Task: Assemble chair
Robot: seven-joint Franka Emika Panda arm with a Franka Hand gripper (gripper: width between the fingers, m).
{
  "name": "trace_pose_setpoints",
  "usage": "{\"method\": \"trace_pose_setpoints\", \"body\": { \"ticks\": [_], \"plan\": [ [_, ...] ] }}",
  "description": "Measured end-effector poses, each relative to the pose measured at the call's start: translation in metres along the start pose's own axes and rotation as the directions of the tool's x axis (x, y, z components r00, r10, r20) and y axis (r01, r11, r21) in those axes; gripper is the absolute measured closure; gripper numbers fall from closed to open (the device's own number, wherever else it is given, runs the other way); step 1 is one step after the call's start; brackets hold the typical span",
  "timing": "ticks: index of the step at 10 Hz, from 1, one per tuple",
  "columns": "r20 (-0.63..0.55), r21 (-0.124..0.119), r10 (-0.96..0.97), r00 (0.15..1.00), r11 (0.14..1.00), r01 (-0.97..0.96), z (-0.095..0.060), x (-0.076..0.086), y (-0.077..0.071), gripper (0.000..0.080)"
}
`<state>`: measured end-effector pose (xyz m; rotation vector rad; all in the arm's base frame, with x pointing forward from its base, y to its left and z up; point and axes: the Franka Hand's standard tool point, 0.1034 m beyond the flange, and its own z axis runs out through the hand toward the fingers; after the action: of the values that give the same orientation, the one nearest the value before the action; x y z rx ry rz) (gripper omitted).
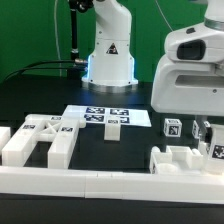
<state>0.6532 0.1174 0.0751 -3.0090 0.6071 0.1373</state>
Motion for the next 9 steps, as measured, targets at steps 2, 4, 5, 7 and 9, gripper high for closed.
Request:
{"method": "trace_pose_setpoints", "body": {
  "ticks": [2,4,5,7,9],
  "plan": [
    [0.004,0.014,0.310,0.951,0.951,-0.310,0.0001,0.0003,-0.0003,0.0509],
    [0.035,0.055,0.524,0.851,0.849,-0.525,0.0000,0.0041,0.0019,0.0509],
    [0.048,0.059,0.587,0.808,0.806,-0.589,0.0000,0.0049,0.0031,0.0509],
    [0.057,0.064,0.655,0.753,0.751,-0.658,0.0001,0.0045,0.0035,0.0509],
    [0.053,0.066,0.616,0.786,0.783,-0.618,0.0006,0.0042,0.0033,0.0328]
  ]
}}
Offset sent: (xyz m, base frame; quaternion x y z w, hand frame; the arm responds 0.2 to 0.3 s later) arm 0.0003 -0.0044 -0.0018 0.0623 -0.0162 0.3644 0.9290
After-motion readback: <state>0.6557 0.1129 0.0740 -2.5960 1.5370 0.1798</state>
